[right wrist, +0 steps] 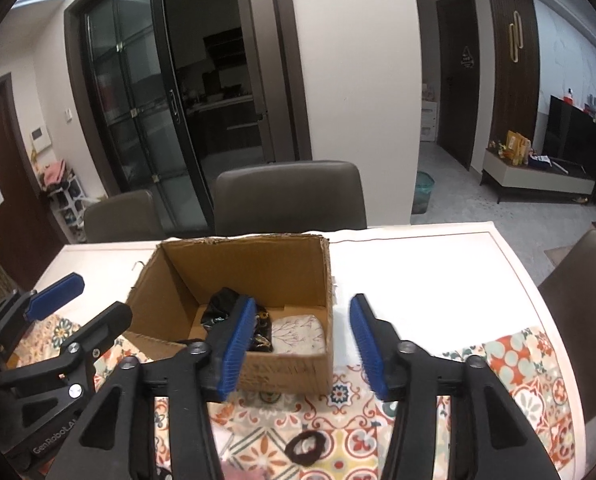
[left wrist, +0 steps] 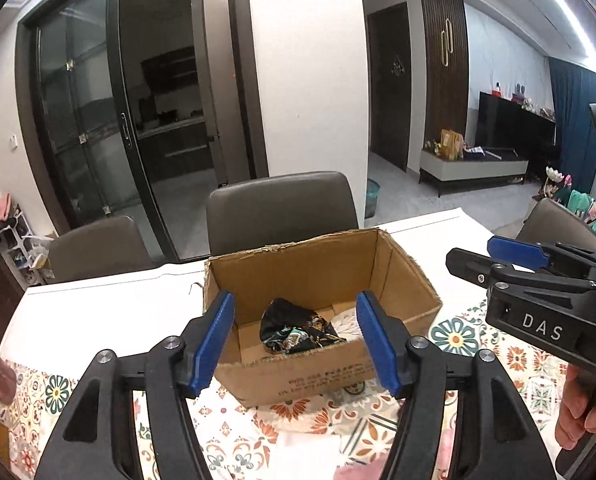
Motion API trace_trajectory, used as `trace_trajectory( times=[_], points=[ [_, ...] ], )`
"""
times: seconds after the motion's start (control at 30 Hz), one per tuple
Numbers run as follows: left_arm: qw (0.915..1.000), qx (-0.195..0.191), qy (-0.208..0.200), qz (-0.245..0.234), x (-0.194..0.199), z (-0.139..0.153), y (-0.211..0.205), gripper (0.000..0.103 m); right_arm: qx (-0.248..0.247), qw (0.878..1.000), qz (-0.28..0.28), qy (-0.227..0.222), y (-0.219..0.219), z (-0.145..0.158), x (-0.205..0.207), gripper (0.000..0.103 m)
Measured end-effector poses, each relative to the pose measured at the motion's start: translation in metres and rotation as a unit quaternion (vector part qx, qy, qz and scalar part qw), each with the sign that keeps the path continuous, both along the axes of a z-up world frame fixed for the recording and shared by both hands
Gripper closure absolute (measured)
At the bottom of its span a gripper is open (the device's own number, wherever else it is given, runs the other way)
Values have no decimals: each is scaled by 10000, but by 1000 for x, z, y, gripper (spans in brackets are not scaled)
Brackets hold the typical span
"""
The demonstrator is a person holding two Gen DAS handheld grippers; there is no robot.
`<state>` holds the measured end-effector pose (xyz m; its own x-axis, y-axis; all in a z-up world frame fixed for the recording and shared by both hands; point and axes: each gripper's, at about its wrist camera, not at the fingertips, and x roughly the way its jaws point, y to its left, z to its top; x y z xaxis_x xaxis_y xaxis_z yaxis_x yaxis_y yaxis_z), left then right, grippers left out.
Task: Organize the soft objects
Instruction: 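Open both tools to drop the scarf and pouch into the box, then move the left tool to the pink towel while the right tool reaches the pink fluffy item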
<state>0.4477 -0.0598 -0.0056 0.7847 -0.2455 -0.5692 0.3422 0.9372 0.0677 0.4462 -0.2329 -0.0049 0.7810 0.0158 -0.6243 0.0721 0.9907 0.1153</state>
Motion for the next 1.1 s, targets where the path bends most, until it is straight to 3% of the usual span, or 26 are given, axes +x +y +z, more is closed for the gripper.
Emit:
trace_trajectory(
  times=[0.13,0.5,1.1],
  points=[
    [10000,-8,-69,7,-18,4,1,39,-76,9998,-76,-169,0,8,-21,48],
    [9998,-120,-169,22,-68,3,3,35,-209,9985,-260,-432,-3,18,-77,32],
    [9999,-90,65,-32,-116,-27,1,32,109,9989,-409,-210,-12,-11,-128,27]
  ],
)
